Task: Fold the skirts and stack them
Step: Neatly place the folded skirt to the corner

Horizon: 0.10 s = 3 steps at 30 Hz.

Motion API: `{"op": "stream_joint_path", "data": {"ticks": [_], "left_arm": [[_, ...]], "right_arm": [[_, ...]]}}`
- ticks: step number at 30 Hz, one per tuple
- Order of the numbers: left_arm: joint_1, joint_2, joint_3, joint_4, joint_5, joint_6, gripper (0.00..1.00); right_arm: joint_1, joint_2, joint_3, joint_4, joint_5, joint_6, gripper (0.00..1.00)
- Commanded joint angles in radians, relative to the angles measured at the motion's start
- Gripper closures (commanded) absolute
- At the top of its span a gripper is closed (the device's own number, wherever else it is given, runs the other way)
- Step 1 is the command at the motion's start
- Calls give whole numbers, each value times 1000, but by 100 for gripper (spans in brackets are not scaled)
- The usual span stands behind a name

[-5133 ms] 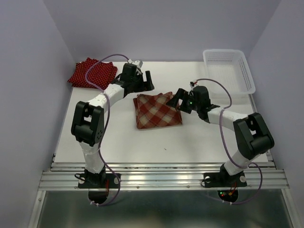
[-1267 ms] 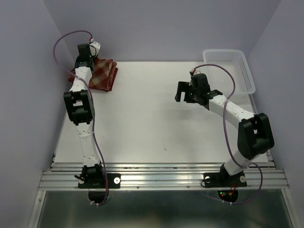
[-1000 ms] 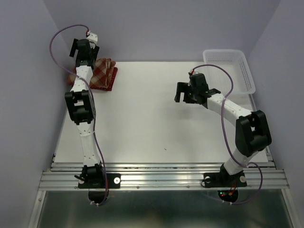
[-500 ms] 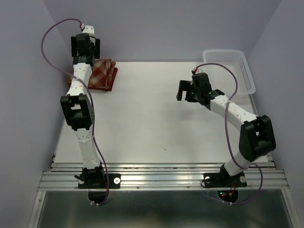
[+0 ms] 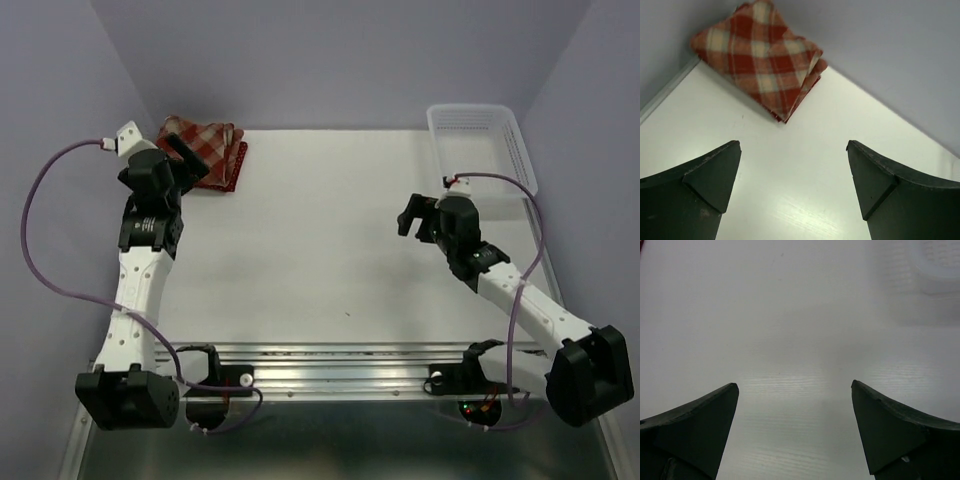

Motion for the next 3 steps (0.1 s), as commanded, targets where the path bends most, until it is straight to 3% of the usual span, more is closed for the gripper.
{"op": "stream_joint_path", "data": {"ticks": [1, 3], "left_arm": [[-2, -9, -73, -168, -93, -132, 1], [-2, -44, -82, -174, -92, -132, 1]], "right_arm": [[4, -89, -63, 88, 76, -11, 0], [4, -112, -75, 108, 78, -5, 0]]}}
